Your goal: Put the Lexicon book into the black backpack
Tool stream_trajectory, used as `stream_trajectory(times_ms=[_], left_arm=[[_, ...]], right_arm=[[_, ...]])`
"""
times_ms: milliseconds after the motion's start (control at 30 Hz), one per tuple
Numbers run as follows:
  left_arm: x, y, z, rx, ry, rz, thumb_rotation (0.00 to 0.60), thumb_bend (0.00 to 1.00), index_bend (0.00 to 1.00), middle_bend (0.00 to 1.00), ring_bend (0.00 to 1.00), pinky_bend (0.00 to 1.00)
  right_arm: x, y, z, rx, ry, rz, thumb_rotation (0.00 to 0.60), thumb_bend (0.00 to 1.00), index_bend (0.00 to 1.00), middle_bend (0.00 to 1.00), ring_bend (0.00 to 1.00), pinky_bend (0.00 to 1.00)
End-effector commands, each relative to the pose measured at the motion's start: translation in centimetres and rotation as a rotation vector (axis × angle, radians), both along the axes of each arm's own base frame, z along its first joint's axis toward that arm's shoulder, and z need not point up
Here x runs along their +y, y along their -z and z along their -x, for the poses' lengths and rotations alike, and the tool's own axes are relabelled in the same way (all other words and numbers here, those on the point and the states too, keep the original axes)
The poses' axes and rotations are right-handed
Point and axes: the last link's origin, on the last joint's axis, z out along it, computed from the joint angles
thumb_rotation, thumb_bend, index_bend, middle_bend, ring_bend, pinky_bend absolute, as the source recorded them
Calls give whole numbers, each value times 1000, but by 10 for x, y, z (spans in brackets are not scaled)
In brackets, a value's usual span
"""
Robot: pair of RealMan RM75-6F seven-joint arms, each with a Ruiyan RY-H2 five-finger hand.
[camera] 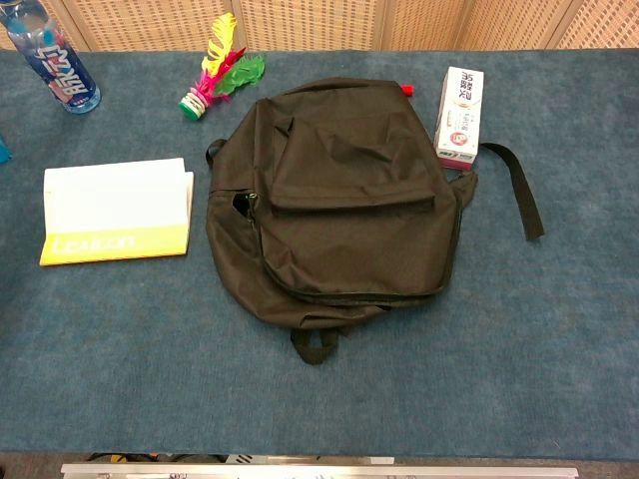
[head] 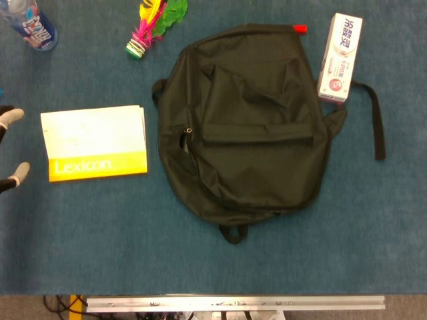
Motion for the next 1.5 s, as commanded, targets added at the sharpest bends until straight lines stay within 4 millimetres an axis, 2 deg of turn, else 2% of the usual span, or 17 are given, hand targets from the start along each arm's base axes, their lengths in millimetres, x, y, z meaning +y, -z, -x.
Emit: stream_trajectory(times_ms=[33, 333, 600, 1000, 1200, 1333, 1500], left_arm=[[0, 0, 1, 0, -1, 5, 600, 172, 216, 206, 170, 130], [-2, 3, -1, 20, 28, 55, 600, 172, 225, 214, 173, 130], [1, 15, -6, 56, 74, 132, 600, 172, 227, 220, 173, 129], [6, 60, -6, 152, 78, 276, 600, 173, 268, 226, 173, 129], [11, 73, -6, 186, 65, 289, 600, 173, 262, 242, 177, 131], [12, 78, -5, 190, 53, 280, 600, 172, 255, 295, 230, 184], [11, 85, -2, 195, 36, 278, 600, 172, 258, 309, 255, 207]], right_arm=[[-2, -3, -2, -14, -4, 8, 600, 80, 257, 311, 210, 317], [-9, -14, -6, -54, -8, 36, 600, 81, 257, 312, 210, 318], [-12, -17, -8, -70, -11, 36, 600, 80, 257, 311, 211, 318], [-9, -13, -5, -70, -2, 11, 600, 81, 257, 311, 210, 318], [-8, -12, -3, -71, -1, 6, 600, 80, 257, 311, 210, 318], [-6, -12, -1, -72, 6, 7, 600, 81, 257, 311, 211, 318], [-6, -12, 1, -74, 9, 5, 600, 80, 256, 312, 211, 317]])
